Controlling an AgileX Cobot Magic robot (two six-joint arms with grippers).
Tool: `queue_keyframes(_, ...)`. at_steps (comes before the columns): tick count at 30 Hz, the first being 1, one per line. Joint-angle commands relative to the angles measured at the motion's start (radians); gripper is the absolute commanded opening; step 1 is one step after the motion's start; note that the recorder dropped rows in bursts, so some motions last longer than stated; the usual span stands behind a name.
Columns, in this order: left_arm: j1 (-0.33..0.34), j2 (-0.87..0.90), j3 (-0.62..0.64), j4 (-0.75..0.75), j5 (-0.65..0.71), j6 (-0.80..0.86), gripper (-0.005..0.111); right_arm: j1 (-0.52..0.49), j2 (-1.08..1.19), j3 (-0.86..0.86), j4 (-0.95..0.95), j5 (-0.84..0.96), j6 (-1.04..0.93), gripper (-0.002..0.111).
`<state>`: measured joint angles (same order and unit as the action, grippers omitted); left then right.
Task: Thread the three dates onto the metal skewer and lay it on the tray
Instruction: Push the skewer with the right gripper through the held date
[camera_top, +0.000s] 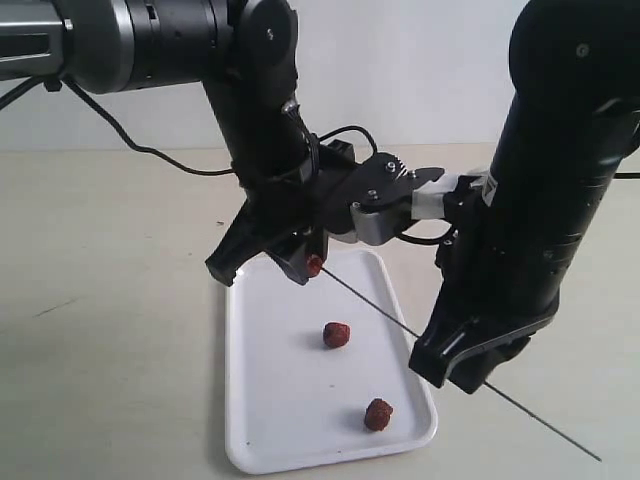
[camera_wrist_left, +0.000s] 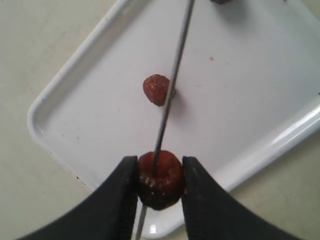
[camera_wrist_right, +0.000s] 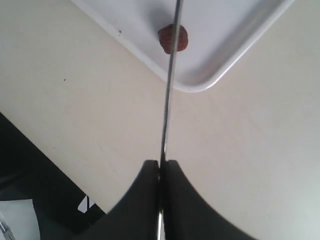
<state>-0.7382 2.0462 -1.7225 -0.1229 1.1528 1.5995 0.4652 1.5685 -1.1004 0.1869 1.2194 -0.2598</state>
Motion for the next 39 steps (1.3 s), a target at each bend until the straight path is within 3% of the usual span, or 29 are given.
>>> queue_keyframes(1,-0.011,-0.015,0.001,-0.057,-0.002,0.011,0.031,0.0,0.002,-0.015,0.026,-0.11,-0.036,0.0)
queue_keyframes(39,-0.011,-0.015,0.001,-0.107,-0.026,-0.041,0.031,0.0,0.002,-0.015,0.02,-0.109,-0.027,0.0)
